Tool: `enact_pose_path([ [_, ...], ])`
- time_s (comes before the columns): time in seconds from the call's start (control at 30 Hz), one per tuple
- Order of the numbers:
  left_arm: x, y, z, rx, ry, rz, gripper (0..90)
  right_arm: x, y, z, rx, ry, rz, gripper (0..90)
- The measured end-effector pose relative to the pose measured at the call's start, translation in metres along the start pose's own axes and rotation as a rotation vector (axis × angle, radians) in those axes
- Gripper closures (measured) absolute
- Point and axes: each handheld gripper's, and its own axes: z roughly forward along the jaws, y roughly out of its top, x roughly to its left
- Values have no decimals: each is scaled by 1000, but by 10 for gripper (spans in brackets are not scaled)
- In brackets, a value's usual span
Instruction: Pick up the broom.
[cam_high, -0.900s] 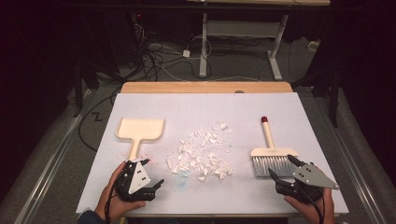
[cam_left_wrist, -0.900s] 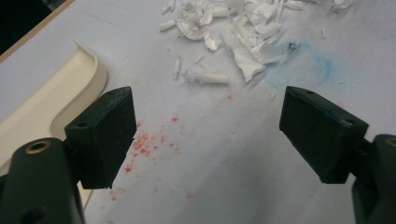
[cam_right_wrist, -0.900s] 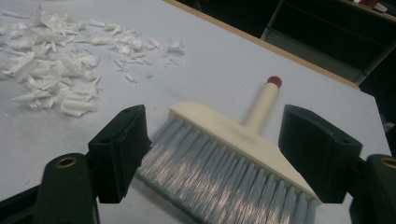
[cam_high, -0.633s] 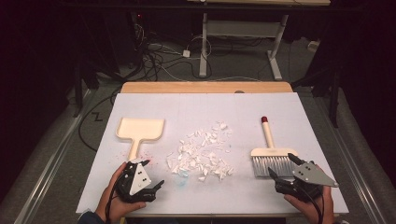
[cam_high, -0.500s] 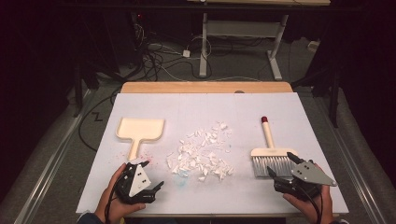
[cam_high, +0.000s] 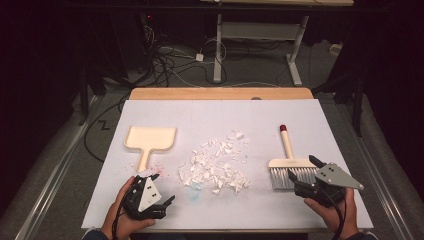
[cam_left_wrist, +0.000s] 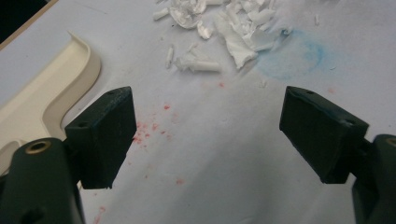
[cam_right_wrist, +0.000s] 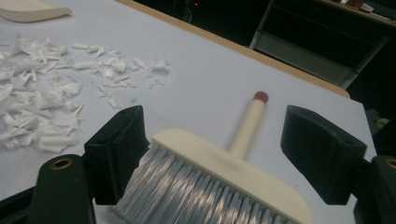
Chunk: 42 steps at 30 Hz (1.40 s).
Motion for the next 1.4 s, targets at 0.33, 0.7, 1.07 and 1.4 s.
enact_pose_path([
  [0.33,-1,0,3,23,21,11,178,-30,13,34,167,-31,91,237],
  [0.7,-1,-1,2,22,8,23,178,-48,13,118,391,-56,183,367],
  [1.07,0,-1,1,9,-16,15,178,-56,-1,149,498,-29,292,556],
  [1.4,-2,-1,2,18,-32,27,183,-55,1,151,502,-2,282,691],
])
